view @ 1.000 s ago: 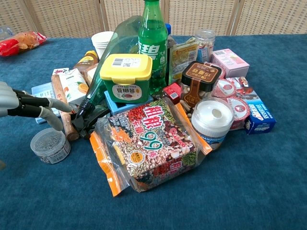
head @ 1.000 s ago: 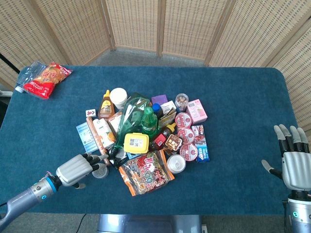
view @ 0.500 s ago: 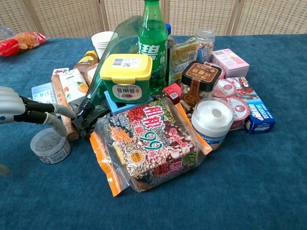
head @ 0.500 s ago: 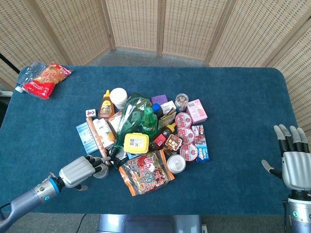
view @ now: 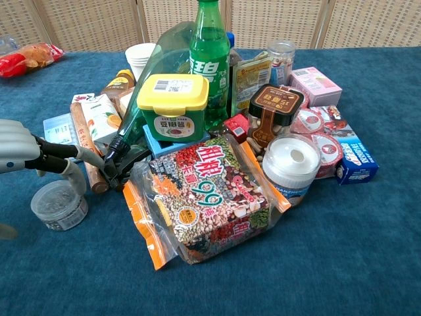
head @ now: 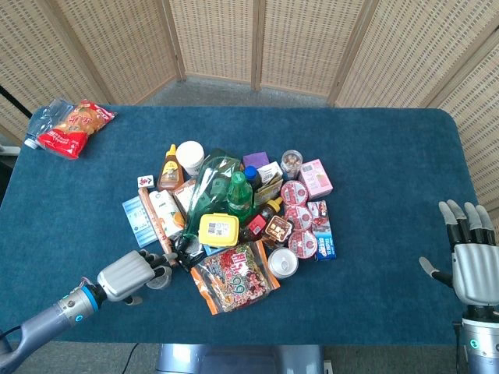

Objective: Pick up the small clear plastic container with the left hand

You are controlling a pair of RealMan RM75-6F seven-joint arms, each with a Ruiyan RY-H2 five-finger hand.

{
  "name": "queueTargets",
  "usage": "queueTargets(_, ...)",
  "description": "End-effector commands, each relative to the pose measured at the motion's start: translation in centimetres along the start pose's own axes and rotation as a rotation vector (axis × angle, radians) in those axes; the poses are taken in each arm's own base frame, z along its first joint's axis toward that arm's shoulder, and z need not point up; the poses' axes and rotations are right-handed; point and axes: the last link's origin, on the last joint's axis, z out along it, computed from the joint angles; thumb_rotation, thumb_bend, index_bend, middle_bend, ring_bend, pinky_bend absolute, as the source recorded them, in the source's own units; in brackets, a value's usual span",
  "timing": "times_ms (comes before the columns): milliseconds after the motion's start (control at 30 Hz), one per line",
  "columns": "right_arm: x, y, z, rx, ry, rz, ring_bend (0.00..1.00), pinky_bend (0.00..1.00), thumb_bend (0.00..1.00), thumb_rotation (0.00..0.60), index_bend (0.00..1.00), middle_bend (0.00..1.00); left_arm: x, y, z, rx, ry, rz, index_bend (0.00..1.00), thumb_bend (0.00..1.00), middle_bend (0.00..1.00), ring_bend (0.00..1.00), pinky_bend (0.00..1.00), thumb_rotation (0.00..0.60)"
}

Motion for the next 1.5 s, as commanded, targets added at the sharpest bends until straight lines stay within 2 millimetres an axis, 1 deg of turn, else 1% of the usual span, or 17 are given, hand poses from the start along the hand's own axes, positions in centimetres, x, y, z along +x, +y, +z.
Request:
queueTargets(33, 0.0, 0.0, 0.0, 0.001, -0.001, 0.000, 0.00, 0.00, 0.00, 0.600, 0.00, 0.00, 0.0, 0.0, 0.3, 0.005, -0.001, 0.025, 0.33, 0.08, 0.14, 0.30, 0.41, 0.600)
queueTargets(300, 0.0, 0.0, 0.0, 0.000, -0.001, 0.003, 0.00, 0.00, 0.00, 0.600, 0.00, 0.00, 0.0, 0.1, 0.9, 0.010, -0.008, 0.045, 0.33, 0.08, 0.14, 0.30, 0.41, 0.600)
queueTargets(367, 0.0, 0.0, 0.0, -0.001, -0.002, 0.006, 0.00, 0.00, 0.00, 0.600, 0.00, 0.00, 0.0, 0.2, 1.0, 0.011, -0.005, 0.049, 0.34, 0.09, 0.16, 0.31, 0.41, 0.600)
queueTargets(400, 0.0, 0.0, 0.0, -0.001, -0.002, 0.008, 0.00, 0.00, 0.00, 0.600, 0.00, 0.00, 0.0, 0.2, 1.0, 0.012, -0.003, 0.049, 0.34, 0.08, 0.18, 0.33, 0.42, 0.600)
queueTargets(467, 0.0, 0.0, 0.0, -0.001, -0.003, 0.009, 0.00, 0.00, 0.00, 0.600, 0.00, 0.00, 0.1, 0.2, 1.0, 0.013, 0.004, 0.050, 0.38, 0.08, 0.31, 0.42, 0.47, 0.600)
queueTargets(500, 0.0, 0.0, 0.0, 0.000, -0.003, 0.010, 0.00, 0.00, 0.00, 0.600, 0.00, 0.00, 0.1, 0.2, 1.0, 0.012, 0.007, 0.054, 0.40, 0.08, 0.35, 0.45, 0.49, 0.600)
queueTargets(533, 0.0, 0.0, 0.0, 0.000, -0.003, 0.009, 0.00, 0.00, 0.00, 0.600, 0.00, 0.00, 0.1, 0.2, 0.9, 0.013, 0.010, 0.059, 0.45, 0.08, 0.41, 0.48, 0.52, 0.600)
queueTargets(567, 0.0, 0.0, 0.0, 0.001, -0.002, 0.009, 0.00, 0.00, 0.00, 0.600, 0.00, 0.00, 0.1, 0.1, 0.9, 0.015, 0.011, 0.063, 0.48, 0.08, 0.45, 0.51, 0.54, 0.600)
queueTargets(633, 0.1, 0.0, -0.1, 0.001, -0.001, 0.008, 0.00, 0.00, 0.00, 0.600, 0.00, 0.00, 0.0, 0.1, 0.9, 0.019, 0.011, 0.070, 0.53, 0.08, 0.50, 0.55, 0.56, 0.600)
queueTargets(767, 0.1, -0.1, -0.1, 0.003, 0.000, 0.006, 0.00, 0.00, 0.00, 0.600, 0.00, 0.00, 0.0, 0.0, 0.7, 0.026, 0.018, 0.077, 0.58, 0.09, 0.54, 0.57, 0.56, 0.600)
queueTargets(900, 0.1, -0.1, -0.1, 0.003, 0.002, 0.007, 0.00, 0.00, 0.00, 0.600, 0.00, 0.00, 0.3, -0.1, 0.4, 0.035, 0.033, 0.065, 0.59, 0.08, 0.56, 0.57, 0.57, 0.600)
queueTargets(1000, 0.2, -0.1, -0.1, 0.004, 0.002, 0.008, 0.00, 0.00, 0.00, 0.600, 0.00, 0.00, 1.1, -0.4, 0.1, 0.048, 0.068, 0.050, 0.60, 0.09, 0.56, 0.58, 0.58, 0.600)
queueTargets(1100, 0.2, -0.2, -0.2, 0.005, 0.001, 0.008, 0.00, 0.00, 0.00, 0.600, 0.00, 0.00, 2.3, -0.7, -0.4, 0.069, 0.110, 0.026, 0.60, 0.09, 0.56, 0.58, 0.58, 0.600)
queueTargets(1300, 0.2, -0.3, -0.2, 0.008, -0.001, 0.011, 0.00, 0.00, 0.00, 0.600, 0.00, 0.00, 6.0, -1.9, -1.9, 0.124, 0.222, -0.020, 0.60, 0.09, 0.56, 0.58, 0.58, 0.600)
queueTargets(1500, 0.2, -0.4, -0.3, 0.013, -0.003, 0.010, 0.00, 0.00, 0.00, 0.600, 0.00, 0.00, 10.4, -3.2, -3.1, 0.167, 0.339, -0.011, 0.59, 0.09, 0.56, 0.58, 0.58, 0.600)
